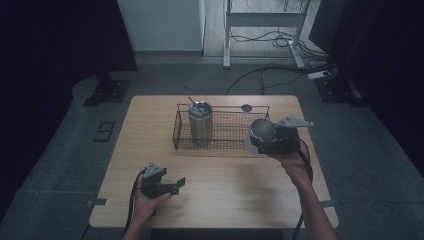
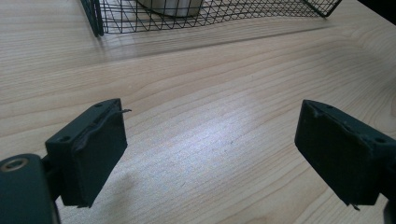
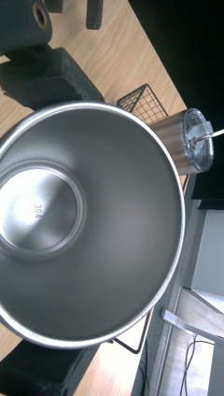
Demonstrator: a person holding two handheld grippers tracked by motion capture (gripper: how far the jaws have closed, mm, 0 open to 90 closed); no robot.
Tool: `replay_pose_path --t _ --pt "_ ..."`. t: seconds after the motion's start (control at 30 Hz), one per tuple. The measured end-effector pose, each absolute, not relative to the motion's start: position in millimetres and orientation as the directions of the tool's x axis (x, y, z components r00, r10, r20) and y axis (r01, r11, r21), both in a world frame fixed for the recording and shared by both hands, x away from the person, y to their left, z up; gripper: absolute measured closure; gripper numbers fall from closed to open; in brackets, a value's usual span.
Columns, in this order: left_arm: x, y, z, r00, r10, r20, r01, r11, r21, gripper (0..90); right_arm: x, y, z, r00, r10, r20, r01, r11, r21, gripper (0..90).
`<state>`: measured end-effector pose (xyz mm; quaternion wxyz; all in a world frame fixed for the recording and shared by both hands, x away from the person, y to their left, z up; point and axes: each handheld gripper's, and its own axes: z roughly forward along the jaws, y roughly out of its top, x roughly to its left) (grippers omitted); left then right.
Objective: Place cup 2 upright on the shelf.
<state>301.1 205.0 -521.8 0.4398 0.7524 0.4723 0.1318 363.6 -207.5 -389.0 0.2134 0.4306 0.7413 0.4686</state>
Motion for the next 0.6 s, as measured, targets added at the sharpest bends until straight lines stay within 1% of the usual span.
replay_pose_path --t 0.27,0.6 --pt "301 207 -521 0.517 0.827 -0.219 0.594 -0.162 0.788 9.1 370 -205 -381 -0.548 0.833 0.082 0.432 0.197 0.880 6.6" --pt "301 207 -521 0.517 0.827 -0.220 0.595 -0.162 0.787 9.1 378 -202 -379 -0.550 0.832 0.075 0.435 0.209 0.876 6.6"
